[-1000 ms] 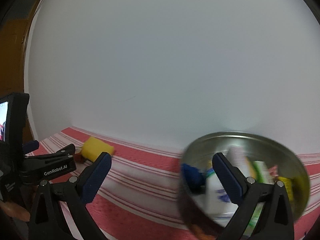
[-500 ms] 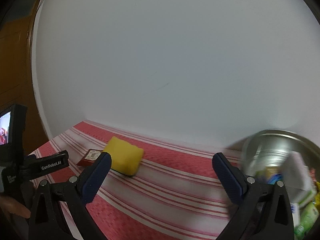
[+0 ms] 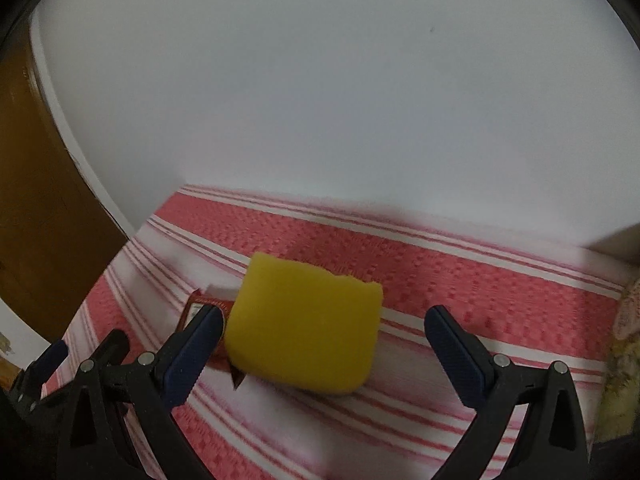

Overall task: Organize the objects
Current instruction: 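Grasp the yellow sponge with the right gripper while the left grasps the red snack packet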

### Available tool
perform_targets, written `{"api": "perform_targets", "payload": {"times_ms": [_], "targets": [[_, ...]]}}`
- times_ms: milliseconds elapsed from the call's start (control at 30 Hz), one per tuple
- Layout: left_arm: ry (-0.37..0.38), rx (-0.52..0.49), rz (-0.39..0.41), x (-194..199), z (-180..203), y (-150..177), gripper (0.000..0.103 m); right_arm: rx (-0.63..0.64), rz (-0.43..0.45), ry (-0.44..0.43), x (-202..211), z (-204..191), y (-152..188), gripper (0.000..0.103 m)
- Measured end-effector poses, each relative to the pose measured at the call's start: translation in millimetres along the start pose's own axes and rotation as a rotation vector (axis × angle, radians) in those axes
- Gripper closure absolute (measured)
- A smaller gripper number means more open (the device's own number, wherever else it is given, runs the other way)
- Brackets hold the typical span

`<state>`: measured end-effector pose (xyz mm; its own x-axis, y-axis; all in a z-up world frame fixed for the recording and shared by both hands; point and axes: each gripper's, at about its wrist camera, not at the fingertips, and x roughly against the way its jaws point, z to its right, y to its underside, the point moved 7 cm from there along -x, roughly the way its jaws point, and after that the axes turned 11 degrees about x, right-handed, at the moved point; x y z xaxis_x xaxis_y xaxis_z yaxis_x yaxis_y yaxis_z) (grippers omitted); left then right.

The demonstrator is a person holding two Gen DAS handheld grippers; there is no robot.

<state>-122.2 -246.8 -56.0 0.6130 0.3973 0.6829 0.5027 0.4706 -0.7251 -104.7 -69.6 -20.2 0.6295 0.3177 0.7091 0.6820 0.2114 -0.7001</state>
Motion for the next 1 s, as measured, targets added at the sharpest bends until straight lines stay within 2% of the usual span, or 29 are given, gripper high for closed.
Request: {"api": "perform_targets", "payload": {"times_ms": [67, 133, 200, 233, 333, 533, 700, 800, 900, 1000], "targets": [[0.007, -0.009, -0.004, -1.6, 1.6, -0.2, 0.001, -0.011, -0.050, -0.012, -9.9, -0.1, 2.7, 0.001], [0.012, -0.016, -0.006, -2.1, 2.5, -0.5, 0.001, -0.013, -0.052, -0.024, -13.1, -1.0, 2.0, 0.002], [0.020, -0.020, -0.008, -2.3, 4.2, -0.5, 0.001, -0.008, -0.046, -0.026, -9.2, -1.0, 3.4, 0.014], [0.027, -0.021, -0.009, -2.3, 4.6, -0.6, 0.001, -0.004, -0.040, -0.035, -5.7, -1.0, 4.7, 0.030], [0.036, -0.028, -0.010, -1.2, 6.5, -0.9, 0.001, -0.006, -0.035, -0.049, 3.4, 2.8, 12.3, 0.030], [0.075, -0.047, -0.006, 1.7, 10.9, -1.3, 0.001, -0.037, 0.041, -0.064, 47.1, 14.0, 37.4, 0.030], [0.193, -0.086, 0.025, 14.3, 29.1, -0.6, 0.001, 0.011, 0.112, -0.044, 100.6, 14.8, 63.3, 0.030], [0.263, -0.092, -0.012, 15.5, 45.9, 5.2, 0.001, 0.053, 0.180, 0.014, 124.1, 14.6, 69.1, 0.030], [0.249, -0.048, -0.045, 13.3, 55.8, 7.4, 0.002, 0.074, 0.248, 0.064, 143.3, 21.2, 67.1, 0.030], [0.215, 0.022, -0.062, 10.5, 67.3, 3.9, 0.002, 0.083, 0.276, 0.090, 149.0, 24.8, 65.5, 0.030]]}}
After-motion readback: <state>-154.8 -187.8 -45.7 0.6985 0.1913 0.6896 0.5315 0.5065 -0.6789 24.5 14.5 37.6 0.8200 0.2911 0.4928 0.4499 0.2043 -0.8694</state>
